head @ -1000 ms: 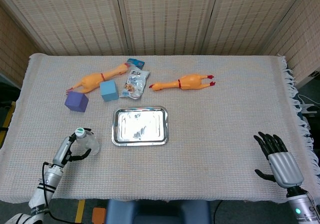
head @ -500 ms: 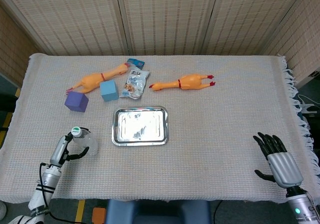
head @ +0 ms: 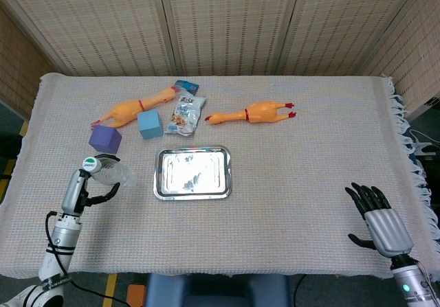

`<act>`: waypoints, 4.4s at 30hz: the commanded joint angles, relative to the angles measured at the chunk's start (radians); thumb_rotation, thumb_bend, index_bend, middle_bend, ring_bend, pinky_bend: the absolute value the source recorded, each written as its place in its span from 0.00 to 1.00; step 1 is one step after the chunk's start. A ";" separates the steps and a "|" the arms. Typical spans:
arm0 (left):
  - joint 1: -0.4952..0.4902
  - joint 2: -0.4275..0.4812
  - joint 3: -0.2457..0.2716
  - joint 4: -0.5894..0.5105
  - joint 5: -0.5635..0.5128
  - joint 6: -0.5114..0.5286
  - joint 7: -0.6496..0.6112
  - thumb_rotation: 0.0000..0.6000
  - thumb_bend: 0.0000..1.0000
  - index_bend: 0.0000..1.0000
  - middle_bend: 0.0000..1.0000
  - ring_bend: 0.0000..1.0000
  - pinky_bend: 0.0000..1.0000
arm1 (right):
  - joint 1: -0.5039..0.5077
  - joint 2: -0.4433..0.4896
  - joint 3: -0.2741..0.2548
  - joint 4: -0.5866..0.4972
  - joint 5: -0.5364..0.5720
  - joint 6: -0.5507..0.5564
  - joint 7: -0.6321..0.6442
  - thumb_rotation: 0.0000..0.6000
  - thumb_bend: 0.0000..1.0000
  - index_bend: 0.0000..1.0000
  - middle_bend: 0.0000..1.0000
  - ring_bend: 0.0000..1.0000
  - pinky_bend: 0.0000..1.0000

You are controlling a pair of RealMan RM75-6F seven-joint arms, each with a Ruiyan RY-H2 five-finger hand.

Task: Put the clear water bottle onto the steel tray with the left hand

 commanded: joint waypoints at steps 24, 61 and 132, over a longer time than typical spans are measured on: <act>-0.012 -0.001 0.090 -0.018 -0.024 -0.115 -0.004 1.00 0.56 0.40 0.48 0.34 0.56 | 0.001 -0.004 -0.009 -0.003 -0.005 -0.005 -0.009 1.00 0.07 0.00 0.00 0.00 0.00; -0.026 -0.008 0.020 0.145 -0.017 -0.050 0.012 1.00 0.55 0.40 0.43 0.31 0.53 | 0.009 0.016 -0.016 -0.013 -0.016 -0.009 0.049 1.00 0.06 0.00 0.00 0.00 0.00; -0.312 -0.350 -0.066 0.271 -0.173 -0.328 0.346 1.00 0.30 0.00 0.00 0.00 0.05 | 0.007 0.040 -0.015 -0.007 -0.027 0.008 0.119 1.00 0.06 0.00 0.00 0.00 0.00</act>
